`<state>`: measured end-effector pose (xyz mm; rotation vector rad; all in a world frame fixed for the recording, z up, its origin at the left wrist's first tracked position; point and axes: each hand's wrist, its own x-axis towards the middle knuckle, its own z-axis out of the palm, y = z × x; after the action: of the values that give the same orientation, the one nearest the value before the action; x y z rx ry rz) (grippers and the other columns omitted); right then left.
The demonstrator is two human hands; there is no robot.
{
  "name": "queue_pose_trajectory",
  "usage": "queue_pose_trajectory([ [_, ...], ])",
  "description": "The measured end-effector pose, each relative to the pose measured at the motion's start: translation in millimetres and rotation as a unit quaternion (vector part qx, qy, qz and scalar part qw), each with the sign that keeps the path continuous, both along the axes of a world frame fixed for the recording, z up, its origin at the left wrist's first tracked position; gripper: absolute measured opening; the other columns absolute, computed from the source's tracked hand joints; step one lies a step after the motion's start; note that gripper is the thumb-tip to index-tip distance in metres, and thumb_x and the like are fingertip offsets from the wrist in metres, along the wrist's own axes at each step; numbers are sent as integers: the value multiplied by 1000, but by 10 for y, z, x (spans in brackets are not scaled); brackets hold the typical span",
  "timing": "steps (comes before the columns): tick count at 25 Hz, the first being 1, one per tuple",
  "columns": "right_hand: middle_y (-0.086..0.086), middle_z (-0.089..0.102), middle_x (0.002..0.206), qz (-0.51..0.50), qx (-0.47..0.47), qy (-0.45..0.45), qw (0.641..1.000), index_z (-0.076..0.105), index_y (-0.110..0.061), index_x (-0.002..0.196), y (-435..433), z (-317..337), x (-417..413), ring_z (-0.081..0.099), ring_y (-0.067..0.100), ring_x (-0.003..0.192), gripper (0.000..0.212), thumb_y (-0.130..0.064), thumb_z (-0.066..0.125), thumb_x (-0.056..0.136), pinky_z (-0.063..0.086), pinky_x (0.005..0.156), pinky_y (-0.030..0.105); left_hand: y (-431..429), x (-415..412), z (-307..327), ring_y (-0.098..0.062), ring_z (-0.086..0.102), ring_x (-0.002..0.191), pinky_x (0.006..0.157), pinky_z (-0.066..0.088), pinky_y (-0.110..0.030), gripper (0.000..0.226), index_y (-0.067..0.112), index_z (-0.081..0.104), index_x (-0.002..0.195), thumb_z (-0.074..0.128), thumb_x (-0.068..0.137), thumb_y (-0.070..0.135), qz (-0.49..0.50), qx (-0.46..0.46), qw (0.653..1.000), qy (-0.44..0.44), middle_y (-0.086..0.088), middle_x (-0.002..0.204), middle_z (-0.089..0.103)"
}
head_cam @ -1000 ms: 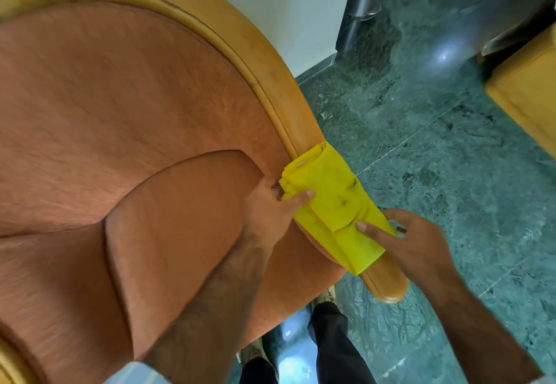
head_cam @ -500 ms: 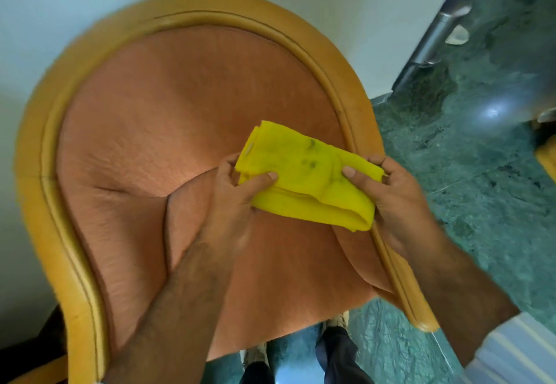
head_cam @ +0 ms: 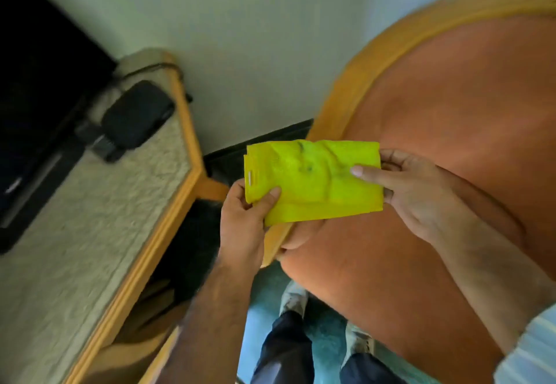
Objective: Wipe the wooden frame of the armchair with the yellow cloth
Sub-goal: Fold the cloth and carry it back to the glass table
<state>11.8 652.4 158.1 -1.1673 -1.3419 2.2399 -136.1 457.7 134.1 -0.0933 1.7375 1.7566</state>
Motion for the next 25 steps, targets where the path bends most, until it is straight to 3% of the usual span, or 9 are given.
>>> queue_pose_trajectory([
  [4,15,78,109,153,25,-32,987,70,-4,116,-902,-103,-966,75,28,100,42,-5,83,76,60,87,44,-1224,-251,-37,-31,72,115,94,60,-49,35,11,60,130,65,97,2,143,-12,990,7,-11,124,76],
  [6,9,80,99,237,44,-49,969,72,-9,105,-1435,-239,-1308,75,24,91,29,-2,84,79,60,80,40,-1876,-226,-113,-29,74,110,84,62,-43,28,17,63,124,65,99,5,221,-33,975,3,-1,112,80],
  [8,4,81,91,321,64,-53,943,74,-12,97,-2005,-401,-1563,76,17,82,24,-2,86,78,60,73,34,-2515,-105,-250,-29,75,103,84,61,-45,24,18,64,119,66,99,4,293,-62,954,-5,-2,105,80],
  [10,5,81,91,409,74,-68,907,74,-14,92,-2638,-602,-1711,76,16,80,22,-1,86,78,60,71,32,-3141,129,-432,-28,70,97,87,56,-47,21,18,66,109,67,97,1,362,-93,927,-14,-8,102,75],
  [13,21,79,98,525,91,-102,840,71,-15,85,-3437,-1039,-1713,72,24,84,20,1,83,81,59,80,43,-3885,556,-804,-24,63,89,80,53,-43,21,22,67,92,70,93,1,435,-161,885,-32,-5,90,69],
  [18,10,72,82,651,120,-190,725,67,-15,78,-4301,-2033,-1460,69,1,57,22,1,79,88,55,49,15,-4625,1144,-1518,-24,67,80,78,55,-44,16,17,70,90,82,85,8,466,-299,828,-91,-8,86,75],
  [20,13,73,89,672,141,-219,694,67,-16,75,-4573,-2435,-1392,72,13,68,23,-1,77,90,63,61,25,-4792,1258,-1864,-32,70,84,81,56,-46,18,17,70,89,85,81,11,473,-342,803,-122,-12,89,76],
  [23,13,74,88,680,193,-240,665,63,-19,67,-4933,-2870,-1346,78,34,86,31,-5,79,89,65,85,52,-4951,1322,-2337,-38,71,95,87,56,-44,20,12,71,93,86,80,14,474,-409,763,-161,-11,93,75],
  [25,13,77,83,669,244,-237,661,62,-19,62,-5099,-3102,-1338,79,36,83,33,-12,84,86,65,83,55,-5043,1322,-2555,-36,70,97,81,50,-37,22,11,71,95,86,80,17,455,-449,750,-167,-8,92,73],
])
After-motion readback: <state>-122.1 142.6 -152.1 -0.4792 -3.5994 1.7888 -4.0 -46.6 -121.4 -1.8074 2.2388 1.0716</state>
